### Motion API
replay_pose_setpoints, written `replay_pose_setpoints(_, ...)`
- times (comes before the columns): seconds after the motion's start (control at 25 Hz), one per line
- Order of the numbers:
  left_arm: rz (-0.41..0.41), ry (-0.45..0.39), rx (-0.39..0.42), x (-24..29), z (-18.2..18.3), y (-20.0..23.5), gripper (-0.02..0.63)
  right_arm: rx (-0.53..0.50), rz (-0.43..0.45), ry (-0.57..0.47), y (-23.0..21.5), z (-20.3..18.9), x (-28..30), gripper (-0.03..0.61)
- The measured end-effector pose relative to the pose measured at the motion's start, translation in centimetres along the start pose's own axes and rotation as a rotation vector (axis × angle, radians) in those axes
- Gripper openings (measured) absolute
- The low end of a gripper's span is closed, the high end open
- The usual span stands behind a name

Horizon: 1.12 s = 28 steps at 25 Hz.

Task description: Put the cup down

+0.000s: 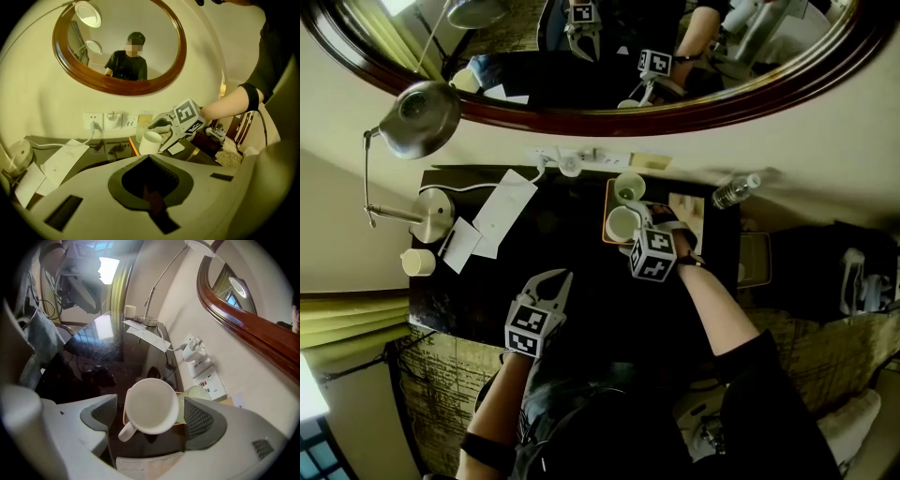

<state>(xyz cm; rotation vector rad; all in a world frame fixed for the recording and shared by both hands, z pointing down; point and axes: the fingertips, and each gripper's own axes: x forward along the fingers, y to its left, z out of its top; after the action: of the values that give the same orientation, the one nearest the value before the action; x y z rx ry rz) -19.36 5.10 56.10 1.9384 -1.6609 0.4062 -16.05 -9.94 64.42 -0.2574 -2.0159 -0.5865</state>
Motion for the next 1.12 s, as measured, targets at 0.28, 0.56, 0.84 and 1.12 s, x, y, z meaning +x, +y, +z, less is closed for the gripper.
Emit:
replay_pose_setpoints(0.28,-0.016,-0.037,0.017,-0.9,2.8,-0.2,0.006,0.094,0.014,-0.062,1.0,0.6,-5.4,0.436)
replay_pose_setpoints(0.56,-0.034,-0.051,0.029,-2.5,4.3,0.8,0.006,0.509,-0.118,-0.224,1.1,-1.0,-13.0,0.334)
replay_pose_setpoints(0.84,-0.061,-0.060,0.084,-3.2,6.2,1.7,0.006,0.951,-0.355,-0.305,2.4,-8.3,-19.6,0.002)
replay_pose_setpoints(1.12,-0.069,-0.085,0.090,-4.0,7.1,1.9,0.006,1.113,-0.512,-0.394,6.0,-11.6,-23.4,0.002)
